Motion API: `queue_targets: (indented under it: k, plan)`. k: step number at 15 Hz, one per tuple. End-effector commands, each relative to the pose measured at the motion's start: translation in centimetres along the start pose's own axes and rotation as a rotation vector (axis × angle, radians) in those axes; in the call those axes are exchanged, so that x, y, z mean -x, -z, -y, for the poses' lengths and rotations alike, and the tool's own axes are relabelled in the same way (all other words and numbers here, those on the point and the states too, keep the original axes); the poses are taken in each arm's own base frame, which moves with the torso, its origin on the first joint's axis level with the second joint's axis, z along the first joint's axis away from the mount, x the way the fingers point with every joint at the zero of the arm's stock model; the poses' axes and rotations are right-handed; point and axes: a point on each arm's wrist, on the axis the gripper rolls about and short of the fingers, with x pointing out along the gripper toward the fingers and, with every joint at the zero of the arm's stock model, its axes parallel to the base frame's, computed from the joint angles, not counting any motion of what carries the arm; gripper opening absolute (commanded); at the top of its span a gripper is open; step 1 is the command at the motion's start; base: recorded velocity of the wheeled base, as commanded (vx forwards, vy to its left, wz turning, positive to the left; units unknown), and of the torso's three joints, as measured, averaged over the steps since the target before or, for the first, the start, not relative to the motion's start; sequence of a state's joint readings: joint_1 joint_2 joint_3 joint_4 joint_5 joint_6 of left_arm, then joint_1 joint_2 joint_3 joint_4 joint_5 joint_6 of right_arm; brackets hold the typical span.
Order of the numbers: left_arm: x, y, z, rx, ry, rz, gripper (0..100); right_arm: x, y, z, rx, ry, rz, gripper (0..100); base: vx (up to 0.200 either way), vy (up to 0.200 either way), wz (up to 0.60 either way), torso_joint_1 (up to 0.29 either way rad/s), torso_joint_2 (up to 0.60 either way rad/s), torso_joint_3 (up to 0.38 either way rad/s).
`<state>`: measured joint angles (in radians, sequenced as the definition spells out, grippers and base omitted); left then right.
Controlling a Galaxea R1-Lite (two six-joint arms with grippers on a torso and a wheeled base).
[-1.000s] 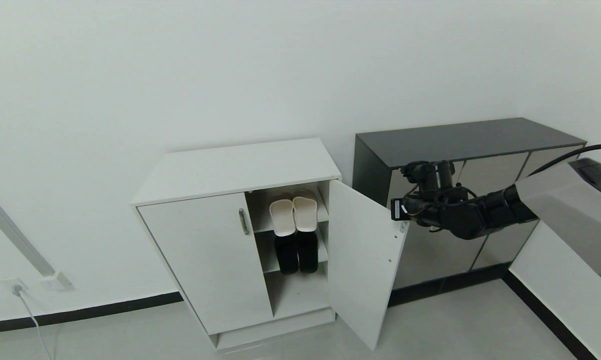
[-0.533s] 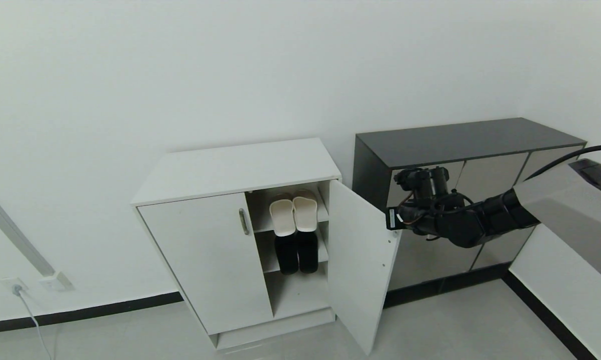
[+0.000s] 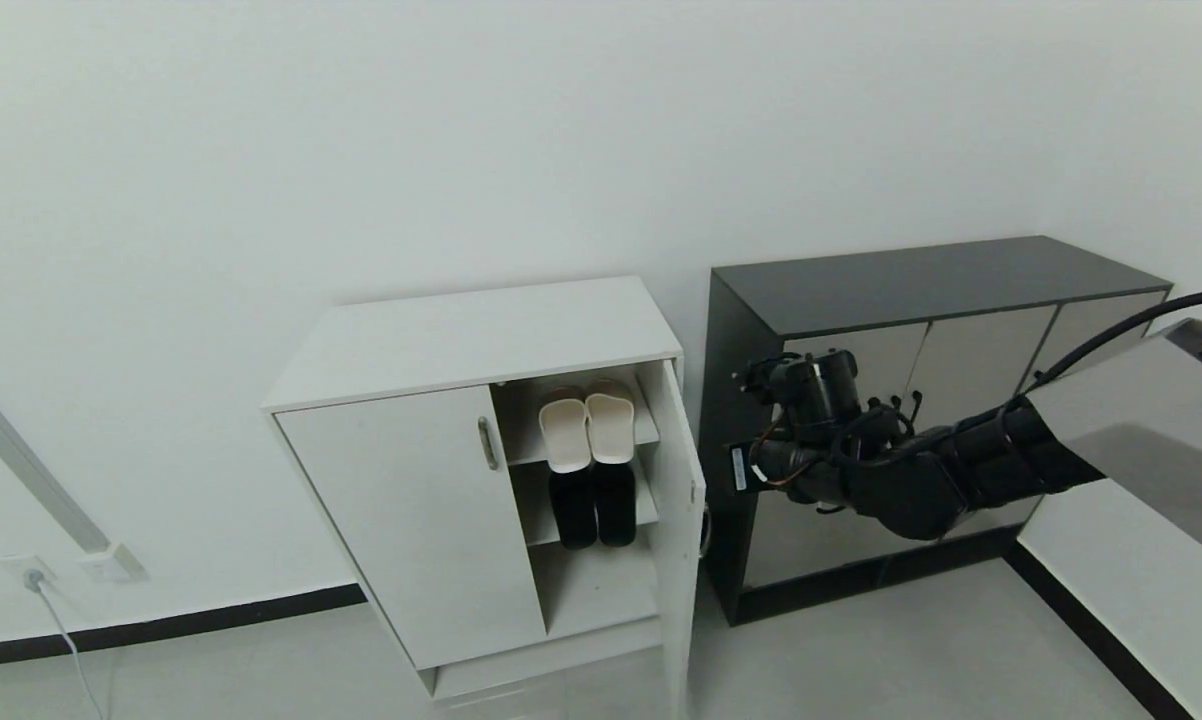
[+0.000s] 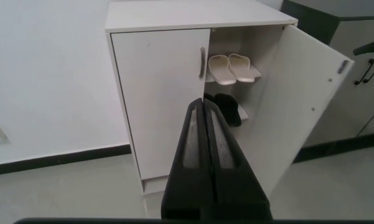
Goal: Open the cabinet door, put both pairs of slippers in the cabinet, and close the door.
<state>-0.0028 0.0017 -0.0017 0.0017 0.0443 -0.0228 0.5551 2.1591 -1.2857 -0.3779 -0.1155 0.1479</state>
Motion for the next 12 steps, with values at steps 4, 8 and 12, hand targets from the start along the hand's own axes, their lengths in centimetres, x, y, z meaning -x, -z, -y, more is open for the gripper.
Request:
queue_targets:
  k: [4, 8, 12]
  plan:
    - [0.0, 0.0, 0.0, 0.0, -0.001, -0.001, 0, 2.7, -1.3, -0.4, 0.004, -0.021, 0.042, 0, 0.0, 0.0, 0.0, 0.0, 0.0, 0.0]
    - [0.0, 0.0, 0.0, 0.0, -0.001, 0.0, 0, 3.1, -1.4, -1.3, 0.013, -0.044, 0.063, 0, 0.0, 0.0, 0.0, 0.0, 0.0, 0.0]
    - [0.0, 0.0, 0.0, 0.0, 0.0, -0.001, 0, 3.4, -1.3, -1.5, 0.016, -0.05, 0.063, 0, 0.0, 0.0, 0.6, -0.004, 0.0, 0.002]
